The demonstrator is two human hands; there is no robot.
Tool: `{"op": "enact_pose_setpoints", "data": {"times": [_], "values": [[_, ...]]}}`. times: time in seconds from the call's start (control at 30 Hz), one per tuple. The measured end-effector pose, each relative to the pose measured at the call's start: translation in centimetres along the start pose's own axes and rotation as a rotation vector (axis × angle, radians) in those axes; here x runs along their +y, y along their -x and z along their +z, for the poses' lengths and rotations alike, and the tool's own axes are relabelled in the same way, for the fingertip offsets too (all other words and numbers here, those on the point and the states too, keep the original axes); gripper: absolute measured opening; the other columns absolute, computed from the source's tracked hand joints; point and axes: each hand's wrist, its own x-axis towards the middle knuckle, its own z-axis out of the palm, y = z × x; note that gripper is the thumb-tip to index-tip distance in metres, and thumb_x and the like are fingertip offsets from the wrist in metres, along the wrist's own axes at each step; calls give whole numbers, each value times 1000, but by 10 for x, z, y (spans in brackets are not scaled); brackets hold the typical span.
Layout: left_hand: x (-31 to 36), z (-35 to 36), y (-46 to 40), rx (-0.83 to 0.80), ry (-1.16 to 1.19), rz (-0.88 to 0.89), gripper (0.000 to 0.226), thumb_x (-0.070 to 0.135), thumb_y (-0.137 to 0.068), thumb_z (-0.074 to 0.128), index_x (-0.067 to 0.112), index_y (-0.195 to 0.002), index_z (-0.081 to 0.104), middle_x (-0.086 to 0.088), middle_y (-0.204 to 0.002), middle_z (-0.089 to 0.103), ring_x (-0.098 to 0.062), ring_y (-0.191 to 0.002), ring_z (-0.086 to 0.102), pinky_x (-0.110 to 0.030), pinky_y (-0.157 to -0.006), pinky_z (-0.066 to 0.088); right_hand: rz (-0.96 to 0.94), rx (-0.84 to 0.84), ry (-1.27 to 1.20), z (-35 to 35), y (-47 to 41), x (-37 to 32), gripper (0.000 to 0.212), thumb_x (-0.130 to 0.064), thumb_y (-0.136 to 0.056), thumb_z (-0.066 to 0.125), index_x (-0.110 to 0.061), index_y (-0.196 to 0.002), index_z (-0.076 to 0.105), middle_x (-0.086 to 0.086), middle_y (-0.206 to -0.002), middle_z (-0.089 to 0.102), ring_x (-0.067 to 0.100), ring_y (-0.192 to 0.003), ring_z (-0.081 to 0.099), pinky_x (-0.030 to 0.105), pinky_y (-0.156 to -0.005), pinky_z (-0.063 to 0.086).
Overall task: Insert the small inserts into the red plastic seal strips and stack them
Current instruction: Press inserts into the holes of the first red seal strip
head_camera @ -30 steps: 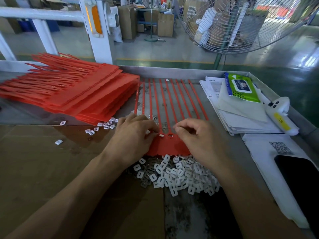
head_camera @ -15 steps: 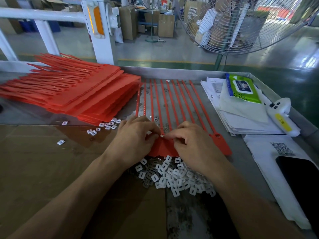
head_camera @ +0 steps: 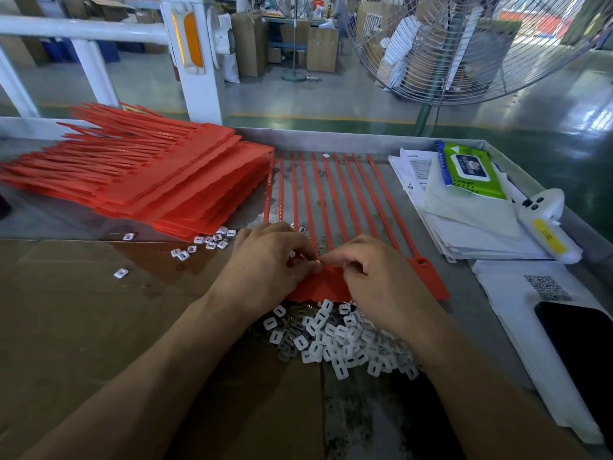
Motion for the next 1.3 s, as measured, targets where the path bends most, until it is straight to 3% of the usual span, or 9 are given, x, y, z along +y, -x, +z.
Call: {"op": "enact_pose_setpoints", "data": {"times": [0.13, 0.27, 0.43, 0.57, 0.7, 0.87, 0.97, 1.2, 1.3], "values": [[5, 1, -3, 26, -57, -7, 19, 55, -89, 65, 38, -93, 71, 17, -99, 61, -9, -105, 51, -38, -103, 33, 43, 58, -79, 0, 1, 0, 35, -6, -103, 51, -27, -112, 77, -12, -117, 67, 0, -109, 60, 14, -93, 46], [10, 0, -2, 38, -128, 29, 17, 50, -94, 61, 36, -96, 69, 16, -99, 61, -9, -105, 51, -36, -99, 34, 40, 71, -91, 0, 0, -1, 35, -7, -101, 52, -29, -109, 78, -14, -114, 69, -2, -107, 61, 18, -94, 48], [12, -1, -3, 33, -208, 121, 20, 43, -98, 51, 30, -100, 67, 14, -103, 64, -11, -108, 52, -34, -99, 34, 58, 62, -104, -1, 0, -1, 35, -9, -102, 52, -29, -112, 78, -16, -116, 70, -5, -107, 62, 14, -94, 48], [11, -1, -4, 134, -28, 127, 8, 32, -95, 64, 26, -92, 67, 13, -92, 65, -11, -96, 56, -36, -93, 41, 63, 102, -140, -2, 0, 0, 24, -23, -104, 58, -32, -117, 75, -23, -113, 68, -26, -96, 53, -3, -78, 40], [16, -3, -3, 262, 281, 185, 4, 25, -93, 71, 27, -89, 69, 14, -86, 65, -10, -86, 61, -46, -81, 50, 87, 150, -334, -5, 0, 0, 20, -42, -103, 58, -35, -103, 77, -19, -91, 75, -6, -84, 67, 16, -69, 49], [20, -3, -1, 303, 316, 306, 5, 25, -97, 67, 21, -95, 70, 12, -91, 64, -12, -83, 63, -42, -73, 52, 156, 47, -627, -7, 1, -1, 28, -55, -99, 58, -37, -97, 79, -3, -84, 76, 1, -60, 59, 13, -48, 42], [18, -4, -1, 329, 225, 364, 2, 18, -97, 68, 16, -97, 68, 10, -95, 62, -12, -86, 62, -46, -74, 52, 176, -19, -816, -9, -1, 0, 31, -52, -95, 62, -28, -96, 81, 6, -89, 76, 14, -66, 58, 19, -45, 38], [19, -6, 0, 345, 63, 387, 4, 19, -95, 71, 17, -99, 72, 7, -99, 65, -2, -82, 54, -37, -77, 45, 304, -93, -1032, -9, -4, -1, 25, -28, -99, 67, -13, -82, 78, 7, -79, 71, 12, -58, 53, 20, -40, 34], [21, -8, 2, 301, 48, 385, 12, 24, -96, 69, 18, -103, 75, 7, -100, 68, -11, -88, 63, -36, -81, 44, 369, -44, -1082, -11, -5, -3, 20, -19, -98, 67, -8, -82, 71, 5, -73, 68, 10, -55, 49, 19, -38, 31]]}}
